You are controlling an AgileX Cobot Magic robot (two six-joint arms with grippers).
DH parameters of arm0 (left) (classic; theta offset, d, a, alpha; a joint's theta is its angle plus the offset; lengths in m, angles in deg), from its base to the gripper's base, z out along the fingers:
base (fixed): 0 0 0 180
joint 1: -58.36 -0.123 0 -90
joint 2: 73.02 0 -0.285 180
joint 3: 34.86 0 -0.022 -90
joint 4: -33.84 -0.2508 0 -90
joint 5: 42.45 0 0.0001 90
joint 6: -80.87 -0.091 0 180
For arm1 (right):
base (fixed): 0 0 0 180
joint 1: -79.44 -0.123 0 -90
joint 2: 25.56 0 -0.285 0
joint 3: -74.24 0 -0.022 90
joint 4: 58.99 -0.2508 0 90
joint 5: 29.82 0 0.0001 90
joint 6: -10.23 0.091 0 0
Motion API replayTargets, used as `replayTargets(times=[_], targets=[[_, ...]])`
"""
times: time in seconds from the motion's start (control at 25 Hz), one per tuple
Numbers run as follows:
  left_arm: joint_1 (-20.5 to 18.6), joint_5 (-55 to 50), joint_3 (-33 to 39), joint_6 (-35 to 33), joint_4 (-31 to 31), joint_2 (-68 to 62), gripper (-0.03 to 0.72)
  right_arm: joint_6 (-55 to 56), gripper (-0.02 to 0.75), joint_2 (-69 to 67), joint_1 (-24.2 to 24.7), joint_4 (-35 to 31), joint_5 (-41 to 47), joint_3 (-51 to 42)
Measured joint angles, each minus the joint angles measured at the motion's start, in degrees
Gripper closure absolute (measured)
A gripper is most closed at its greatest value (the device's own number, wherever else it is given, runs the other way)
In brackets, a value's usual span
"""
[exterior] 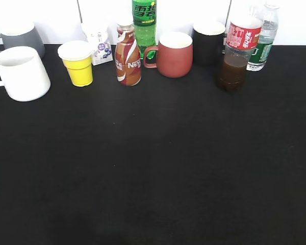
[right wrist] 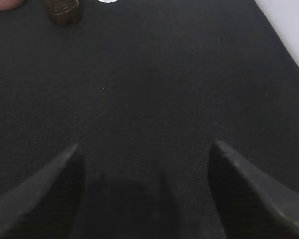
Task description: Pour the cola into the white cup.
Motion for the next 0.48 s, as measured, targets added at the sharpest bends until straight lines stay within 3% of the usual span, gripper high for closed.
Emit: replayTargets(times=[0.24,0.48], targets=[[0.00,0.00,0.00,0.00,0.00,0.00,0.451,0.00,0.152,0.00,0.00,-0.04,0.00,0.00],[0.00,0.00,0.00,0.00,0.00,0.00,0.461,0.00,0.152,0.19,0.00,-0.04,0.00,0.00]])
